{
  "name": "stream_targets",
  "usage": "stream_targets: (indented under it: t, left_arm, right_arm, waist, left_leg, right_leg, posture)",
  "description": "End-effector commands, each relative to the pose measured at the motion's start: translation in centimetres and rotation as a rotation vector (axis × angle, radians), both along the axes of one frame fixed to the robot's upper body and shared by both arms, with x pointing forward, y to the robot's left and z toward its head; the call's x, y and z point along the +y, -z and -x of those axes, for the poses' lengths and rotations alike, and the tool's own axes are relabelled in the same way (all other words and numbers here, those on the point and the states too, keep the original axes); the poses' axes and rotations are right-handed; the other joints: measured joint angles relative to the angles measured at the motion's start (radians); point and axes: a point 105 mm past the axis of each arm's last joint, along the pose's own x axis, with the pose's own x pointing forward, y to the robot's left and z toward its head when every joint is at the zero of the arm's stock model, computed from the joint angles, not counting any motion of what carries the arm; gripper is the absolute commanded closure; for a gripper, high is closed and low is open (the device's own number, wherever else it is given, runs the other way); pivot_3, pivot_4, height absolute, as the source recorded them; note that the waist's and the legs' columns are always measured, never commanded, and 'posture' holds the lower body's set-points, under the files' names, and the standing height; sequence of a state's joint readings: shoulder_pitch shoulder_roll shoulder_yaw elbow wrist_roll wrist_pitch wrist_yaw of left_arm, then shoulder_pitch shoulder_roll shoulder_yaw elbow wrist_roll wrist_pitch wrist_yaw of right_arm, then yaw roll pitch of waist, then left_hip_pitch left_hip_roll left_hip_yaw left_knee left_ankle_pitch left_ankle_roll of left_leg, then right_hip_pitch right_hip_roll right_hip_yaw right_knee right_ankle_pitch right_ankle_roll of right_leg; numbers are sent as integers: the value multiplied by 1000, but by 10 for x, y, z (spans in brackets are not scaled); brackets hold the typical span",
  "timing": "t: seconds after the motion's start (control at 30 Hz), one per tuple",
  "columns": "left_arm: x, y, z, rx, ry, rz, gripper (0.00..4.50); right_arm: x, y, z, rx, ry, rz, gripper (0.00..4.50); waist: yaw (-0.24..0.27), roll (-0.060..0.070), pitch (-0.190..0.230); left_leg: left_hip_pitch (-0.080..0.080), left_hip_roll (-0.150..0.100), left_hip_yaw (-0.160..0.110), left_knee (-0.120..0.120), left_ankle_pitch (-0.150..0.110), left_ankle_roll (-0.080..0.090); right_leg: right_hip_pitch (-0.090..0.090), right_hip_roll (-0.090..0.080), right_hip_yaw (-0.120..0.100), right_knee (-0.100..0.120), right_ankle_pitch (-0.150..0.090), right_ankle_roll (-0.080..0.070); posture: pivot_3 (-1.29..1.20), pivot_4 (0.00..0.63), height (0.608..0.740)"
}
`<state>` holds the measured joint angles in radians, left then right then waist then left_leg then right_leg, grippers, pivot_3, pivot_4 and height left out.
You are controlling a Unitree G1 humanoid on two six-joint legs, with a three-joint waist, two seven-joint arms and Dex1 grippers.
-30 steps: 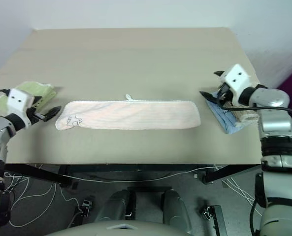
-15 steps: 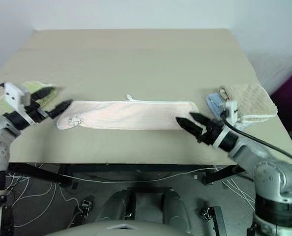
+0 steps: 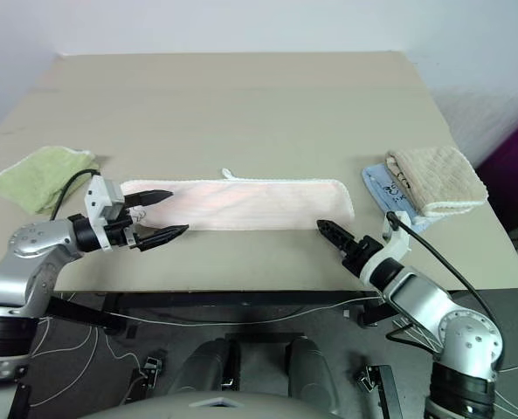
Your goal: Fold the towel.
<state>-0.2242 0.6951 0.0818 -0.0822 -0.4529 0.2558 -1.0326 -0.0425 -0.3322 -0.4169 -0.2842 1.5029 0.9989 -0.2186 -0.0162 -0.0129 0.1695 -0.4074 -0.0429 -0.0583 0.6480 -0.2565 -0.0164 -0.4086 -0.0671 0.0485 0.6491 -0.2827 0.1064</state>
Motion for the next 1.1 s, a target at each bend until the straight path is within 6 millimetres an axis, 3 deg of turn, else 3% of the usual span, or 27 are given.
stream_targets:
  t: [0.03, 0.17, 0.37, 0.47, 0.83, 1.1]
  left_arm:
    - [-10, -4, 4, -40, 50, -29, 0]
    - [-12, -1, 8, -34, 66, -39, 0]
    - [-13, 1, 13, -33, 63, -37, 0]
    - [-13, 2, 13, -31, 61, -36, 0]
    - [-16, 5, 9, -36, 60, -26, 0]
    - [-16, 6, 9, -40, 59, -28, 0]
  right_arm:
    - [-2, 6, -19, 46, 105, -55, 47]
    - [-6, 7, -34, 69, 190, -88, 47]
    - [-10, 12, -42, 91, 255, -104, 47]
    - [-12, 11, -44, 82, 268, -113, 665]
    - [-20, 4, -45, 50, 328, -122, 4463]
    - [-51, -17, -41, -46, 369, -31, 4463]
  waist:
    - [-4, -1, -1]
    - [-4, -1, -1]
    - [-2, -3, -3]
    - [-1, -3, -3]
    - [2, -3, -3]
    - [9, -2, -3]
  left_leg:
    - [0, 1, 0, 0, 0, 0]
    - [1, 1, 1, 0, 0, 0]
    - [2, 1, 1, 0, 0, 0]
    - [3, 1, 1, 0, 0, 0]
    - [3, 1, 1, 0, 0, 0]
    - [2, 0, 1, 0, 0, 0]
  right_leg:
    - [0, 1, 0, 0, 0, 0]
    - [1, 2, 0, 0, 0, 0]
    - [2, 2, 0, 0, 0, 0]
    - [3, 2, 0, 0, 0, 0]
    - [3, 2, 0, 0, 0, 0]
    - [3, 1, 0, -1, 0, 0]
  posture:
    - [0, 150, 740]
    - [0, 150, 740]
    - [0, 150, 740]
    - [0, 150, 740]
    - [0, 150, 740]
    - [0, 150, 740]
